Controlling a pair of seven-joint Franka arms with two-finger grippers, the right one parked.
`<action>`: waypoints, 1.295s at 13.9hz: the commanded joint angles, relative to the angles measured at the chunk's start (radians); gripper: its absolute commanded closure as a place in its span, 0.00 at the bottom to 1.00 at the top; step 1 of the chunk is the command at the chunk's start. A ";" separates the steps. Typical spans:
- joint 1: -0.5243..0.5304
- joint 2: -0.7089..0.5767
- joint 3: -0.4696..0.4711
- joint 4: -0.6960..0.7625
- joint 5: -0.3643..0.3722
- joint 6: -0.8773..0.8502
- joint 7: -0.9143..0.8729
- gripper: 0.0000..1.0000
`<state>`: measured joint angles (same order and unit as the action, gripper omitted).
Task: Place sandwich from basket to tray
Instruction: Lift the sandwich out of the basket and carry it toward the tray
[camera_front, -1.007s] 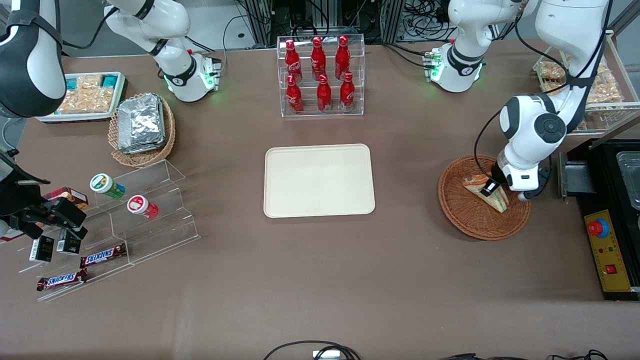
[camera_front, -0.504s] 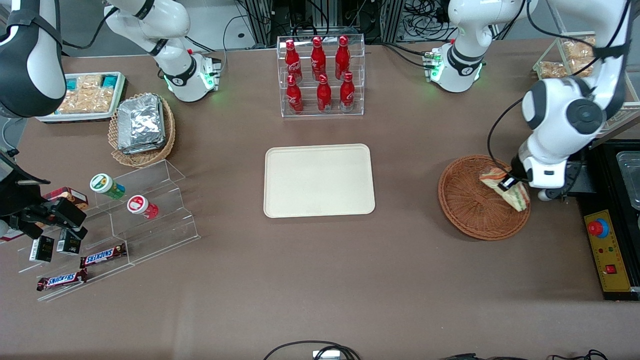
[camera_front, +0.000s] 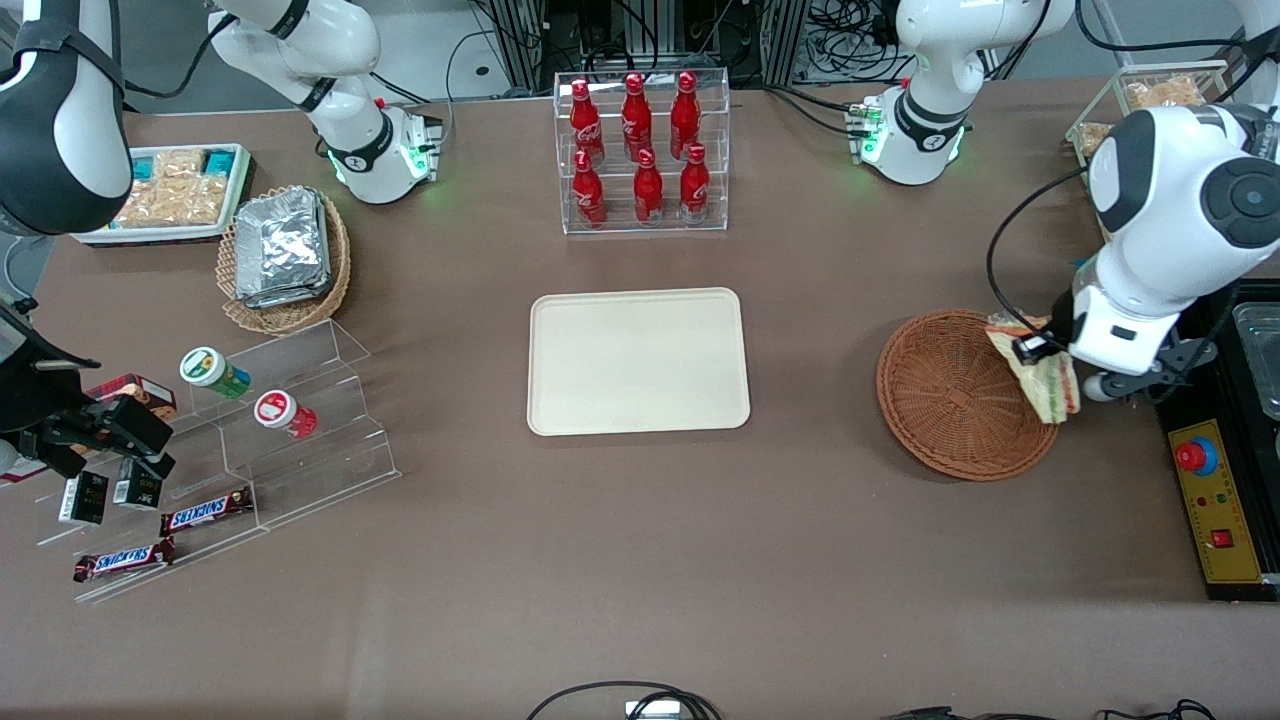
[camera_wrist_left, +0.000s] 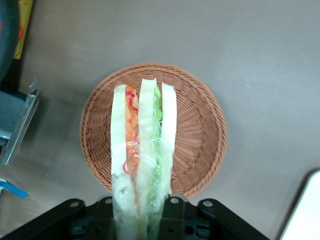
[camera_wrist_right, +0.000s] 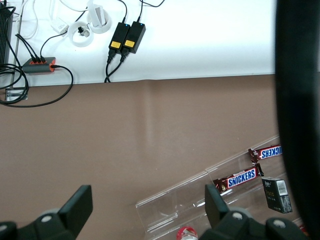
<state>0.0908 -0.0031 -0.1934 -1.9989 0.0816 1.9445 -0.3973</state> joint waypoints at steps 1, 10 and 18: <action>0.000 0.009 -0.076 0.061 -0.005 -0.041 0.076 1.00; 0.000 0.046 -0.412 0.107 -0.054 -0.042 0.057 1.00; -0.138 0.262 -0.531 0.118 0.094 0.128 -0.252 1.00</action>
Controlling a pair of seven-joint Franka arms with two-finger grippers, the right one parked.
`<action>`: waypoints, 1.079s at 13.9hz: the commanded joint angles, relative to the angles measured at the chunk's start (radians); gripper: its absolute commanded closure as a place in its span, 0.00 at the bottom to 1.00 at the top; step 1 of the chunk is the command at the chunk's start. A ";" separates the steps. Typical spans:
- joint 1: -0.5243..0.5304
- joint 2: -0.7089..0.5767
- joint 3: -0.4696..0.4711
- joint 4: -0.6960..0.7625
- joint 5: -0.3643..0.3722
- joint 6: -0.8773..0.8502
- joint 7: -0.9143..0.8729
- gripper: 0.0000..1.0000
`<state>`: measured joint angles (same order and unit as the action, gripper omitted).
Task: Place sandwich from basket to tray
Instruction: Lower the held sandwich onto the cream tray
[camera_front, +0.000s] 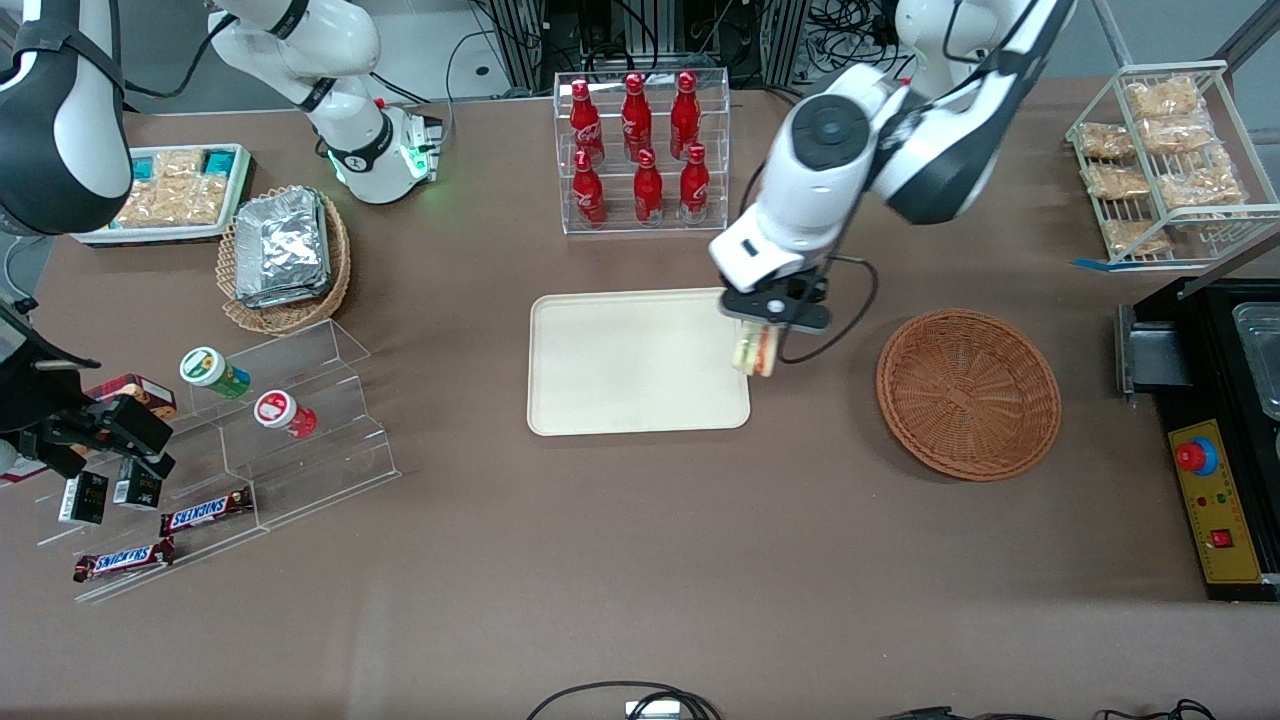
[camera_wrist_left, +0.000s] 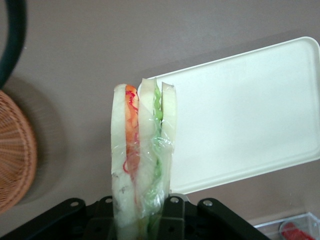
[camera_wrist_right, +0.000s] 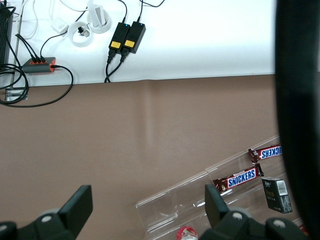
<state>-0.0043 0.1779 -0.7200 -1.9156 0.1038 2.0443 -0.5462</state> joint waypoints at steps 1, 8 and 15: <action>-0.072 0.118 -0.004 0.035 0.114 0.057 -0.168 1.00; -0.172 0.357 0.001 0.035 0.376 0.154 -0.474 1.00; -0.195 0.452 0.010 0.030 0.424 0.178 -0.541 0.96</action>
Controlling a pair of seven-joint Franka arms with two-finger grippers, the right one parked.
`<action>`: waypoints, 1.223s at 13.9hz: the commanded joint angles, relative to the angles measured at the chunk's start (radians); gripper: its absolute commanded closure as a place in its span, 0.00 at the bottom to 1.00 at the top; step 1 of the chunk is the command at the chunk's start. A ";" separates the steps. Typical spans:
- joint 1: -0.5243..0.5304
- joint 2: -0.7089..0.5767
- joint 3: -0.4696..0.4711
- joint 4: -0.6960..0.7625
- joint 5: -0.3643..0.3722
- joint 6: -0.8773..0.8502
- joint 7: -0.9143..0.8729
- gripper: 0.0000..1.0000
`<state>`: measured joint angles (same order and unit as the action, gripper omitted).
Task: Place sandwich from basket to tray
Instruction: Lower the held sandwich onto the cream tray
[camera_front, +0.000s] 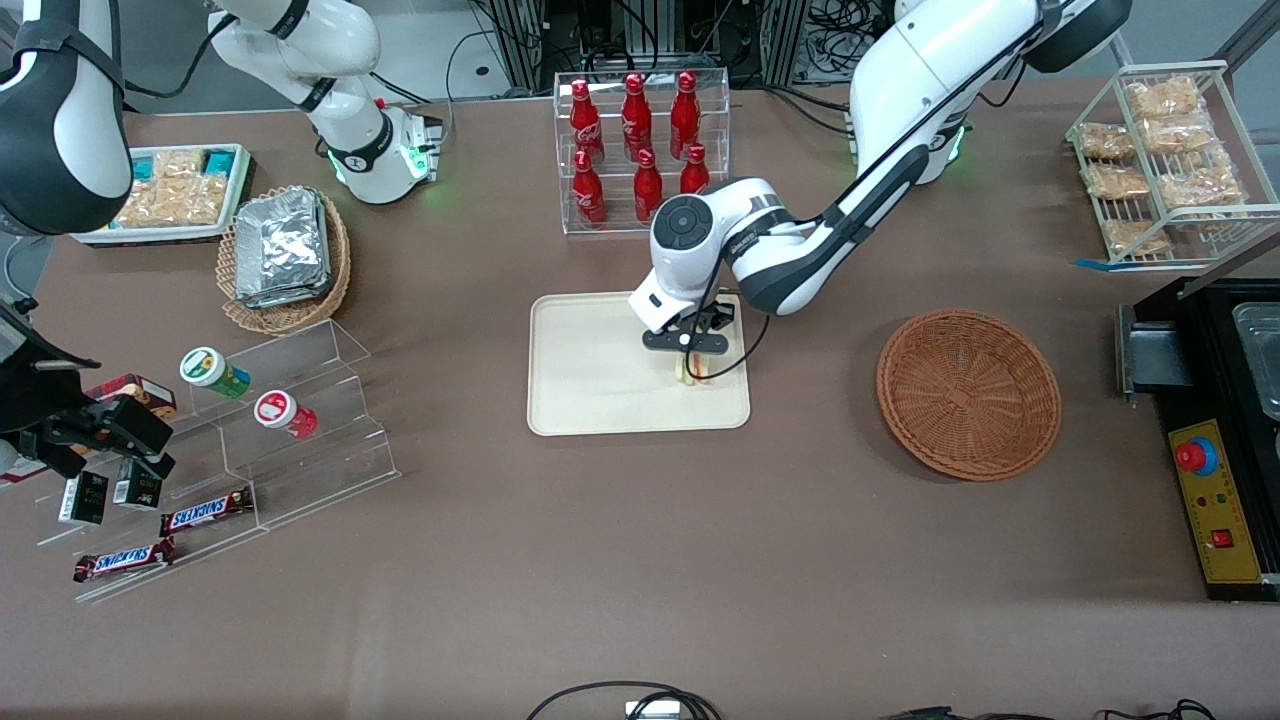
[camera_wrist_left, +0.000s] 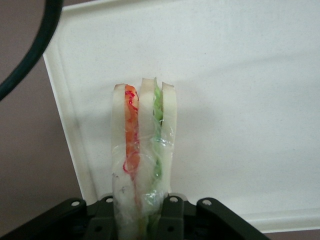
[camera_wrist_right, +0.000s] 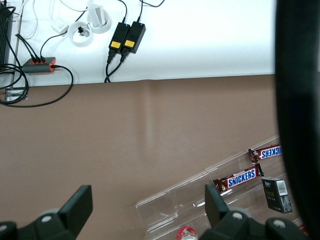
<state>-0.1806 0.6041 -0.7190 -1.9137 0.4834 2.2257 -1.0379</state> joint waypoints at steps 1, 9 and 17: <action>-0.019 0.037 0.009 0.028 0.066 -0.003 -0.066 0.92; -0.020 0.060 0.009 0.022 0.109 -0.004 -0.080 0.18; 0.003 0.030 0.010 0.062 0.107 -0.017 -0.142 0.01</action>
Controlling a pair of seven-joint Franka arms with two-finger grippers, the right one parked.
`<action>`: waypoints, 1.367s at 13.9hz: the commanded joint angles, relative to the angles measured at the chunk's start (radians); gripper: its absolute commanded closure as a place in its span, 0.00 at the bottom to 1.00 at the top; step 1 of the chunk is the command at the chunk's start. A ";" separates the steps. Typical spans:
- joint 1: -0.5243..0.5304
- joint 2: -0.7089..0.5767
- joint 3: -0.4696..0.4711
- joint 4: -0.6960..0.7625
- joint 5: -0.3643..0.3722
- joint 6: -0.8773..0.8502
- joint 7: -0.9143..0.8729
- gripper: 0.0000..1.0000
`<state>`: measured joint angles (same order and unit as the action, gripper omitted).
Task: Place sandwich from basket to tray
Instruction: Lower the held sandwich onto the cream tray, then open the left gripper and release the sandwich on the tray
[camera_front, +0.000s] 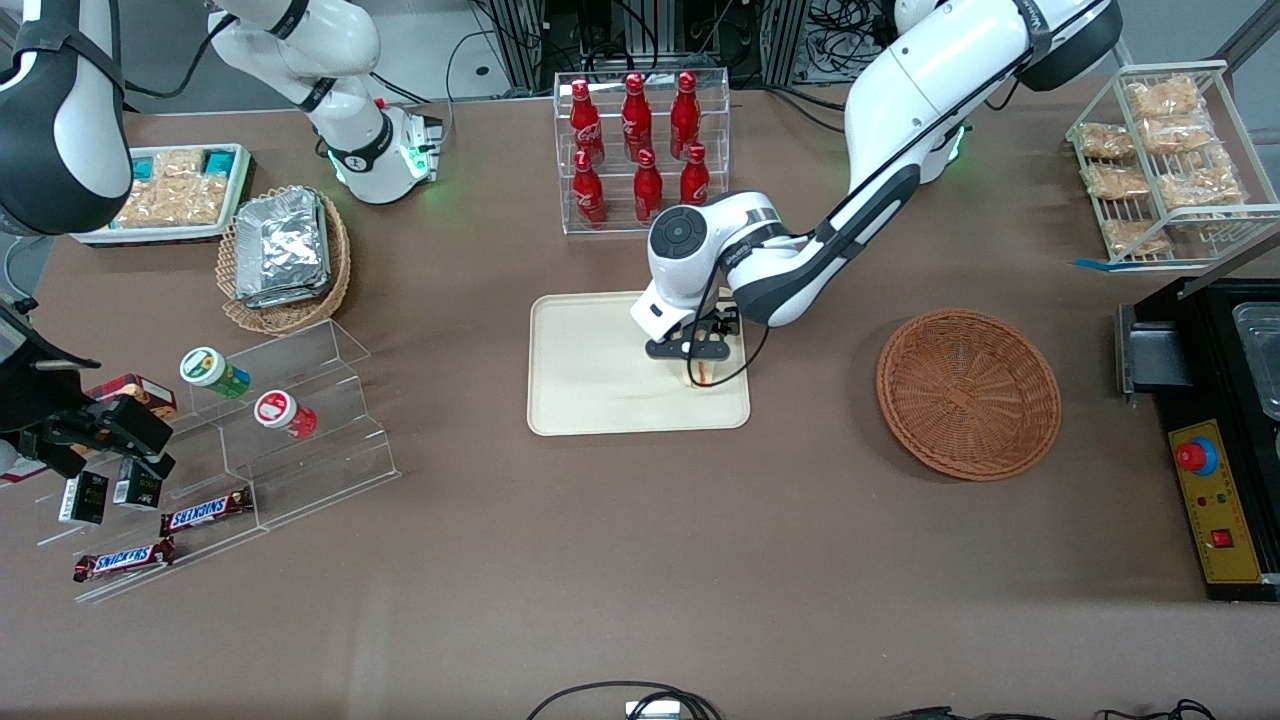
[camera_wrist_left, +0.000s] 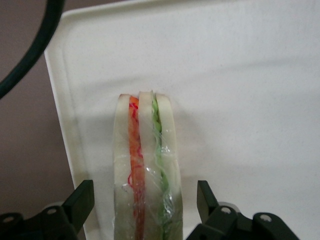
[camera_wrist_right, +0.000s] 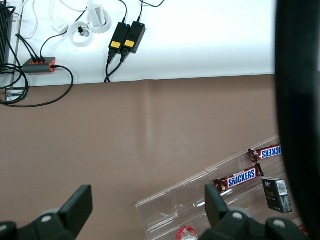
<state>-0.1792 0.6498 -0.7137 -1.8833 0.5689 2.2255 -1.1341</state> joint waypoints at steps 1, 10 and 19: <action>0.018 -0.027 0.005 0.044 0.022 -0.020 -0.064 0.01; 0.121 -0.111 0.005 0.308 0.017 -0.380 -0.167 0.01; 0.285 -0.237 0.013 0.316 -0.073 -0.431 0.008 0.01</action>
<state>0.0739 0.4743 -0.7052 -1.5564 0.5467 1.8148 -1.2038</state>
